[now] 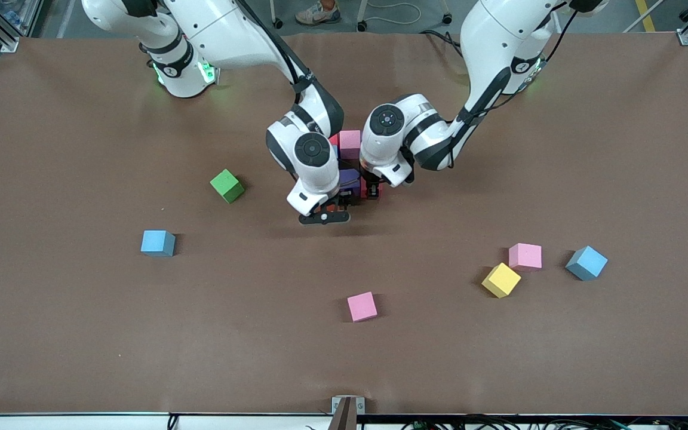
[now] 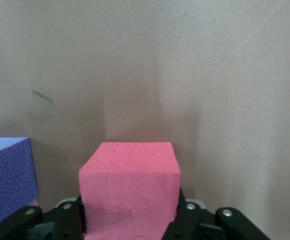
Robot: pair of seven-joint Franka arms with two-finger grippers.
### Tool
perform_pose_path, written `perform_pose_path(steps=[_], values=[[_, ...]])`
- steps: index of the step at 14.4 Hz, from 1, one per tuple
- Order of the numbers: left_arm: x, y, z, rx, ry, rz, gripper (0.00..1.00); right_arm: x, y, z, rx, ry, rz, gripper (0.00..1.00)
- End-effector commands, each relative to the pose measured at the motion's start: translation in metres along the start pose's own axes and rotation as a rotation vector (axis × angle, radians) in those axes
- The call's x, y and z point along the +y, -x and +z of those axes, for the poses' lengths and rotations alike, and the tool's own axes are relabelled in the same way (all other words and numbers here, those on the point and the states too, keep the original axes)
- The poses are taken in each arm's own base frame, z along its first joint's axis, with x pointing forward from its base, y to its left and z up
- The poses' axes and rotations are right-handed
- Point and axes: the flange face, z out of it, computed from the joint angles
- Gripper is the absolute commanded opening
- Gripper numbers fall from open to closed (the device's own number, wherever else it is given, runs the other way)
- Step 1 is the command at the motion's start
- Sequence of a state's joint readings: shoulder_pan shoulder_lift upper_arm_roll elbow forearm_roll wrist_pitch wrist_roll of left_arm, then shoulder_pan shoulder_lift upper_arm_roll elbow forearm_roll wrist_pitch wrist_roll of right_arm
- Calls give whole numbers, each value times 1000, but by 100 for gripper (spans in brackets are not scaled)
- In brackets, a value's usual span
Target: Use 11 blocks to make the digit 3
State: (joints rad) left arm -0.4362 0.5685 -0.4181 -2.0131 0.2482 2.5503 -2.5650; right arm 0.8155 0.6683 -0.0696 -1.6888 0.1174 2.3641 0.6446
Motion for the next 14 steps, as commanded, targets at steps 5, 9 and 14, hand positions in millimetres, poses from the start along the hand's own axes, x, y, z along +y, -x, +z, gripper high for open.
perform_pose_path(steps=[5, 9, 14], values=[[-2, 7, 1, 0, 10, 10, 42, 89, -62, -32, 12, -29, 176, 100], [-1, 6, 0, 1, 11, 10, 100, 194, -98, -56, -32, -6, 321, 100], [-1, 9, -16, 1, 29, 15, 100, 277, -62, -82, -130, 46, 485, 100]])
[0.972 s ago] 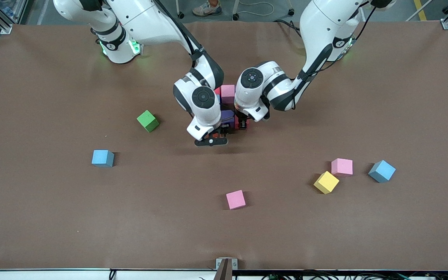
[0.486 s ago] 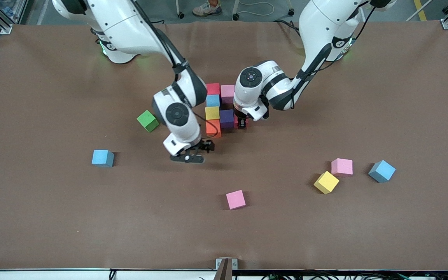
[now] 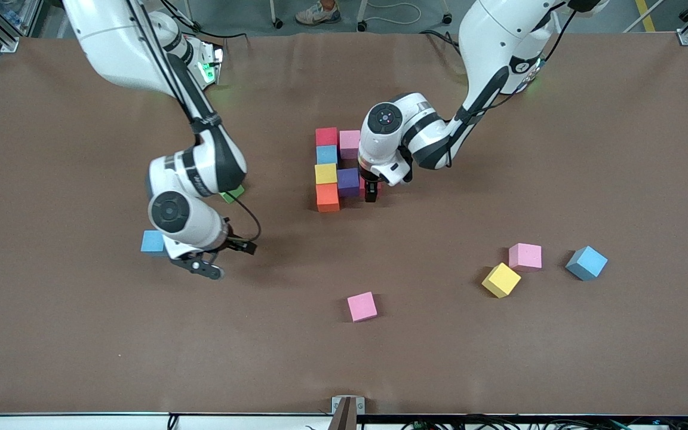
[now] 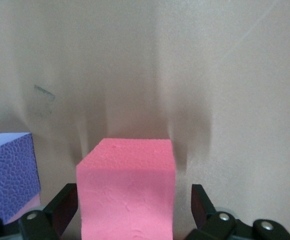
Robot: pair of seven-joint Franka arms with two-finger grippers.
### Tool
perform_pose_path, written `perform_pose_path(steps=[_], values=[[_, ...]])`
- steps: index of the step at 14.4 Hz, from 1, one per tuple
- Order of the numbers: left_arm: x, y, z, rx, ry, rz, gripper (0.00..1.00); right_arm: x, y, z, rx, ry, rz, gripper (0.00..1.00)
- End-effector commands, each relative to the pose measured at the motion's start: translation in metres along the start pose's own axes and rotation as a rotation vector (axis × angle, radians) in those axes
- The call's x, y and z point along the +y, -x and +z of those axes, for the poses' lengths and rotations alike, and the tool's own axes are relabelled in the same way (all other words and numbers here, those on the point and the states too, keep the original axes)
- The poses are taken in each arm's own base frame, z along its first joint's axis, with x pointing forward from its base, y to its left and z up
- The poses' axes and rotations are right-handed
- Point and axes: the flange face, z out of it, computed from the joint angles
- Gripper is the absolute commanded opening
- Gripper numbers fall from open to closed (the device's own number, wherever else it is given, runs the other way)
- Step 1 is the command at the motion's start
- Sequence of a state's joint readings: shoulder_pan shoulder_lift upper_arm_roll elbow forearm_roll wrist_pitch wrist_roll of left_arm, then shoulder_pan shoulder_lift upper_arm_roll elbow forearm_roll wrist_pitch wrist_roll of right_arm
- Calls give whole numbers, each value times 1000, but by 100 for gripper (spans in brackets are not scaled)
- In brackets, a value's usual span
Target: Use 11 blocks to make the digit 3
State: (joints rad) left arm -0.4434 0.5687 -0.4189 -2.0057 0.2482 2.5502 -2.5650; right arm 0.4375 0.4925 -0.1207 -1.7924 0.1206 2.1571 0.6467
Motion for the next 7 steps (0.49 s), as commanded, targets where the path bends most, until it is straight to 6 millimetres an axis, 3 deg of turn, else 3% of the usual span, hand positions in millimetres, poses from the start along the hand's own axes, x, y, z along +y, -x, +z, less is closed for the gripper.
perform_pose_path(steps=[1, 3, 7], values=[[2, 4, -22, 15, 29, 8, 100, 49, 40, -9, -35, -2, 98, 100], [2, 7, -44, 20, 52, 11, 100, 64, 65, -8, -23, -14, 197, 100], [13, 11, -99, 3, 123, 12, 100, 72, 117, 4, -16, -20, 290, 100]])
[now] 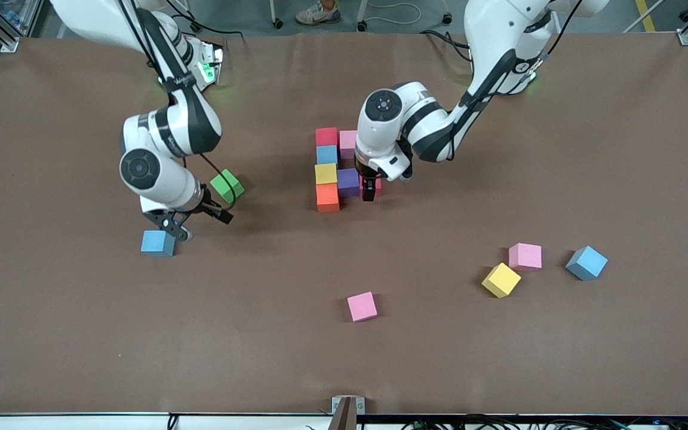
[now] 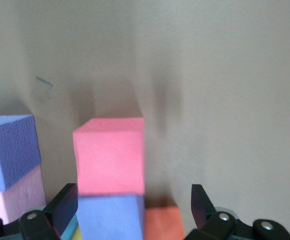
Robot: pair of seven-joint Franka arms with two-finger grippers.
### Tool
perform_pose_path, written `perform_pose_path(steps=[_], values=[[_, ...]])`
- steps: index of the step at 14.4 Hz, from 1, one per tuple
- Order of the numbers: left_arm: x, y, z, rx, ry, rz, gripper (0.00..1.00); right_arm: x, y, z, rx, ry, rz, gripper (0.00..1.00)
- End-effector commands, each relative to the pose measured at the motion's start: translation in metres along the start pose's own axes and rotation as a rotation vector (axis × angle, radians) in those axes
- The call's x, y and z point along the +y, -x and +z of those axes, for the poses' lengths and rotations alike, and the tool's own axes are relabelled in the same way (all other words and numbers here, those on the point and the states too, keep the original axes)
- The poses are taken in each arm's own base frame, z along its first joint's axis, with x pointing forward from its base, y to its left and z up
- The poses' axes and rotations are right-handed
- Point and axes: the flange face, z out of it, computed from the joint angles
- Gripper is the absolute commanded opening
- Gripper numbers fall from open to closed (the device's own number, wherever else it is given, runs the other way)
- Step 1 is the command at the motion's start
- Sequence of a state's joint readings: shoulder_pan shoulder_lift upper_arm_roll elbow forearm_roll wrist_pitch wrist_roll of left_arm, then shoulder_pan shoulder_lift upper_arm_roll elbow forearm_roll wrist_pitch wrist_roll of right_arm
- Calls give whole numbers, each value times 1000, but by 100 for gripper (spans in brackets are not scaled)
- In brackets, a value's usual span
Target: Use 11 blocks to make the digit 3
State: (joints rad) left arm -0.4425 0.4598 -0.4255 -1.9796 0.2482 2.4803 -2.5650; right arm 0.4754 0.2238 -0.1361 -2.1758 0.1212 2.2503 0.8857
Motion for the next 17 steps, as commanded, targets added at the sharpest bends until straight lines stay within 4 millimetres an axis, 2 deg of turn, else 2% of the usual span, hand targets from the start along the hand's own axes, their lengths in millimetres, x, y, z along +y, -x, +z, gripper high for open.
perform_pose_path(steps=[1, 4, 6, 8, 12, 15, 16, 17], values=[[13, -1, -42, 22, 49, -4, 100, 26, 42, 11, 11, -25, 65, 100], [57, 3, -78, 49, 54, 21, 100, 40, 54, 36, 33, -43, 71, 100], [100, -16, -99, 39, 78, 30, 100, 47, 56, 50, 52, -53, 70, 100], [129, -40, -113, 33, 102, 94, 100, 51, 57, 57, 59, -50, 65, 100], [171, -88, -119, 96, 137, 228, 100, 54, 60, 68, 66, -51, 61, 100], [187, -110, -121, 167, 160, 368, 100, 54, 61, 88, 84, -55, 55, 100], [197, -126, -125, 193, 167, 396, 100, 53, 63, 92, 84, -50, 51, 98], [203, -133, -129, 200, 164, 443, 100, 52, 64, 93, 83, -48, 47, 92]])
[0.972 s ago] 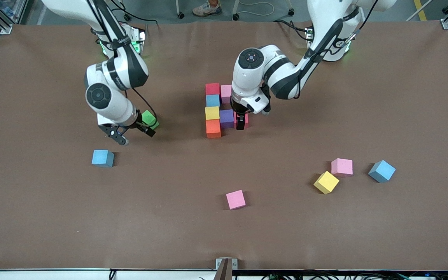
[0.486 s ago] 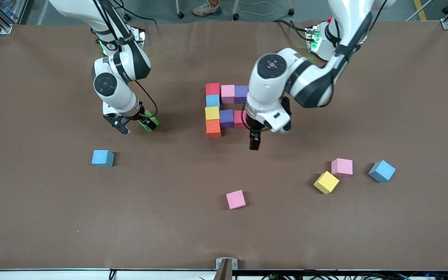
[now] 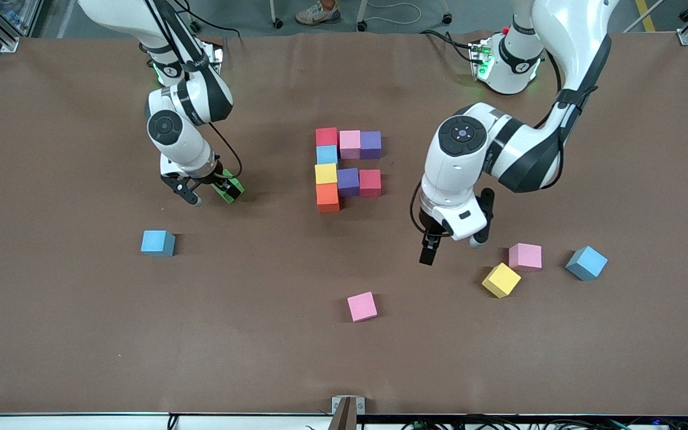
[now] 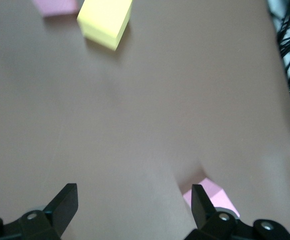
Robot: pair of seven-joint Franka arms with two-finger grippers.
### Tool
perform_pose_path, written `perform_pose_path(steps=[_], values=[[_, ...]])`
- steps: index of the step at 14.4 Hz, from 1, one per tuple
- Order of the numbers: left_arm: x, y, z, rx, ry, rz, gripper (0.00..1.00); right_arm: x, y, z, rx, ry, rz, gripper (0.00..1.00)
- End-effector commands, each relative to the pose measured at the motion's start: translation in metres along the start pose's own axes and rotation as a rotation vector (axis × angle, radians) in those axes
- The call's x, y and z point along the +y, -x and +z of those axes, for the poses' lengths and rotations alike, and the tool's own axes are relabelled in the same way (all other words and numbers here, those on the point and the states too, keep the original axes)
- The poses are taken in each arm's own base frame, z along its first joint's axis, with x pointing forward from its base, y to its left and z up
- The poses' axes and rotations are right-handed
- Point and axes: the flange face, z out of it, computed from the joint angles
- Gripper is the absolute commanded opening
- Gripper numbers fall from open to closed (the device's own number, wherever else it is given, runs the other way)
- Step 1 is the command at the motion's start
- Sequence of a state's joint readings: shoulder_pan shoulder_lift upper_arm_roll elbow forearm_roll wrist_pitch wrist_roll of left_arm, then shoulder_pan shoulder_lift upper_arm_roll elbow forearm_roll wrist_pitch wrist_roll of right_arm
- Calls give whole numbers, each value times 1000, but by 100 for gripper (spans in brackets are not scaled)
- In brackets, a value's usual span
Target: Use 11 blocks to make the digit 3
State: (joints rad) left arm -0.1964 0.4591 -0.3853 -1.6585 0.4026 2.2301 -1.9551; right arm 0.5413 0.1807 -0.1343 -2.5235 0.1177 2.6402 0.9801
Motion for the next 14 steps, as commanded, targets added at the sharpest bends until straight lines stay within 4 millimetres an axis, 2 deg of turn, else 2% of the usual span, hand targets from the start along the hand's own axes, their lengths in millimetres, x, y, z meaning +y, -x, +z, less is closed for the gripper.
perform_pose_path(steps=[1, 2, 5, 6, 8, 10, 13, 14], values=[[13, -32, -9, 40, -5, 132, 100, 1, 8, 7, 7, 3, -2, 84], [17, -48, -11, 46, -6, 165, 100, 1, 8, 7, 5, 6, -2, 71], [29, -90, -20, 50, 11, 291, 100, -3, 7, 4, 2, 6, -1, 16], [29, -109, -20, 56, -2, 338, 100, -8, 5, 0, 8, -5, -8, 5], [26, -138, -16, 60, -29, 425, 100, -32, 3, -8, 28, -32, -72, 2], [22, -165, 5, 48, -62, 532, 100, -67, -4, -20, 57, -71, -123, 1], [31, -178, 16, 33, -61, 685, 100, -127, -18, -31, 64, -72, -173, 1], [31, -186, 21, 24, -65, 702, 100, -151, -17, -38, 58, -64, -195, 1]])
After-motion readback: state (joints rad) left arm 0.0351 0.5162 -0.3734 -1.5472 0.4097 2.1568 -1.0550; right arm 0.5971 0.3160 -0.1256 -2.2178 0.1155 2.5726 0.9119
